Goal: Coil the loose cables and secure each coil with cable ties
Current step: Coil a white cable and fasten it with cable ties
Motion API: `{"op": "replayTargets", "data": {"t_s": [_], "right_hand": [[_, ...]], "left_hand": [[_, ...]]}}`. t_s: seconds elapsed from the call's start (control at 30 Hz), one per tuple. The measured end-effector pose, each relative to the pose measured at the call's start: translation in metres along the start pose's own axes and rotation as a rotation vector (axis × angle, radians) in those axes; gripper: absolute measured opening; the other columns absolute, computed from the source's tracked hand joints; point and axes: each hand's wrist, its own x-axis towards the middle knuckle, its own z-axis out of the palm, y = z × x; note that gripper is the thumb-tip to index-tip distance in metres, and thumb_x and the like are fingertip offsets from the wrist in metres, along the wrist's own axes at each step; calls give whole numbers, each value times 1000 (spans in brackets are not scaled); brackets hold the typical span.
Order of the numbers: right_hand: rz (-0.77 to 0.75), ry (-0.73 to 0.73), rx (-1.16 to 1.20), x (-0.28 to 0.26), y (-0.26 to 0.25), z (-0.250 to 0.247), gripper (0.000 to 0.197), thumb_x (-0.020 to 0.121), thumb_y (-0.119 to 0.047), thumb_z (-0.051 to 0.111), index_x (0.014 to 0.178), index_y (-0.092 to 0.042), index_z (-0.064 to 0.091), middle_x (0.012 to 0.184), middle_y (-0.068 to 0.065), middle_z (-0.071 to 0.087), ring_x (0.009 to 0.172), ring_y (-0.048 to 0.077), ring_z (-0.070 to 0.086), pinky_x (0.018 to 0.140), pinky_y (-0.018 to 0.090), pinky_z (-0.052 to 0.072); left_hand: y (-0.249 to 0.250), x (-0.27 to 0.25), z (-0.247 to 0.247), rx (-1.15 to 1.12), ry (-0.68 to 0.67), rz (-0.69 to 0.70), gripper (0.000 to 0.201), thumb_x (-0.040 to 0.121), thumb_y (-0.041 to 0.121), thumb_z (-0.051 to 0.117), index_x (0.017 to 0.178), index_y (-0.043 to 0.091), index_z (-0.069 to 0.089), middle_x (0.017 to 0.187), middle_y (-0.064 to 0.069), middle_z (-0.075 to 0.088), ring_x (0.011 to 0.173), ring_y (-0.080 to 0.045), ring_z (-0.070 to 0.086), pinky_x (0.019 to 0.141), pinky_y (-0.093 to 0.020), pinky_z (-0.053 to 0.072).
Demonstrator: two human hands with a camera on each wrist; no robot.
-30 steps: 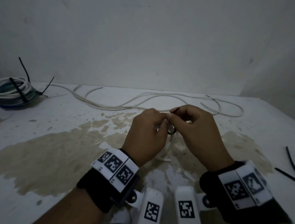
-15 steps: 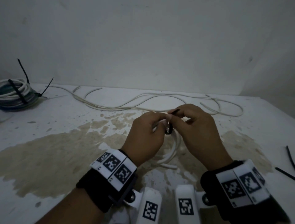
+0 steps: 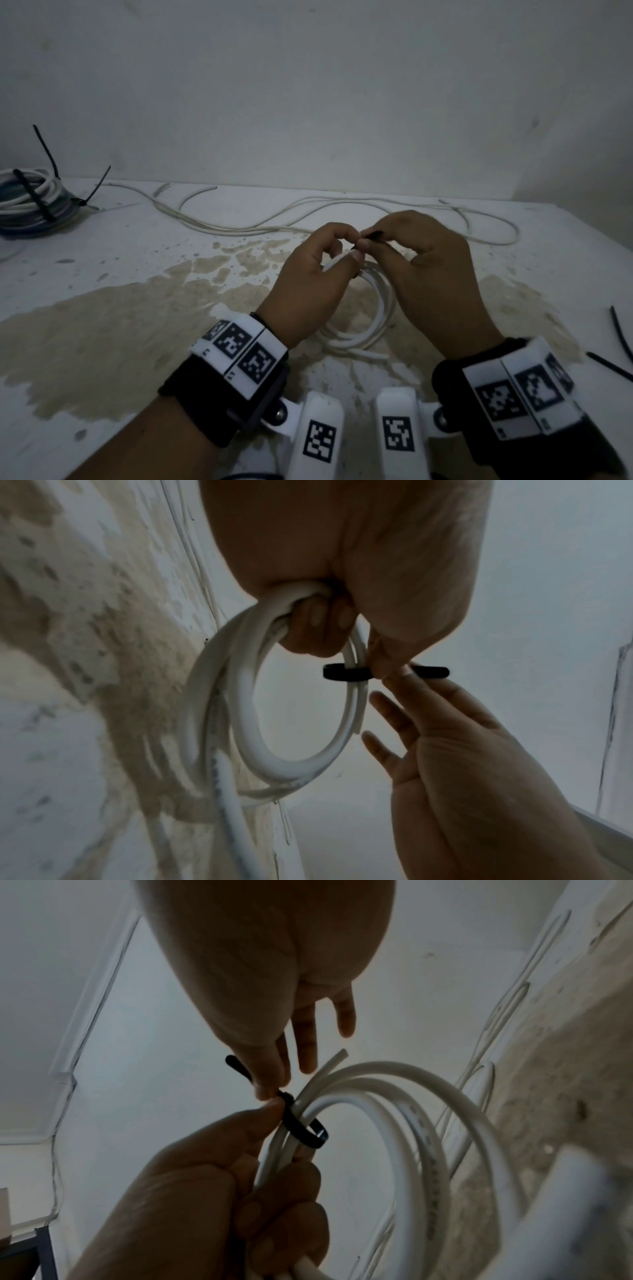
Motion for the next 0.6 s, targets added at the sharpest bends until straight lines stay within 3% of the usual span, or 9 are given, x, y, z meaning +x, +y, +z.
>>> {"op": "replayTargets", "data": {"t_s": [0.07,0.17,0.33,0.47,0.53,0.6], "right_hand": [[-48,103,-31,4,-2,-10,3,83,-9,67,83,-11,70,79,-6,63,79,1,56,78,6,39],[-30,177,-21,6,-8,-19,6,87,-12,65,84,-17,66,81,-13,61,80,0,56,77,8,40],[298,-80,214,5,-4,-11,5,89,-21,63,84,-23,64,82,-12,65,78,-3,61,68,8,42],[290,-203,206,0,4,-7,8,86,-16,67,84,-23,71,85,-9,71,81,4,66,75,18,50],[239,-156,132,0,6,-6,14,86,-11,65,80,-22,70,80,-13,69,79,2,64,74,11,46],[187,-92,64,1,7,-5,13,87,-11,64,79,-20,68,78,-15,66,79,0,62,70,4,41]], "left_hand": [[0,1,-1,41,-2,1,12,89,21,62,84,33,61,76,9,46,50,-7,40,47,-18,31],[2,2,-2,34,-14,29,14,87,22,65,82,35,63,73,18,44,62,-12,46,51,-22,33],[-2,0,-3,10,-27,22,10,87,19,66,86,29,65,77,6,46,52,-4,41,54,-26,29],[1,1,-4,-161,-51,-86,11,92,9,56,94,17,62,79,-5,47,43,-7,36,43,-22,30],[4,0,-4,-281,-86,-132,15,93,1,50,96,14,58,77,-7,49,44,-9,37,43,-23,33],[4,0,-3,-209,-92,-82,12,95,5,51,99,11,60,76,-8,58,47,-13,47,48,-26,44]]}}
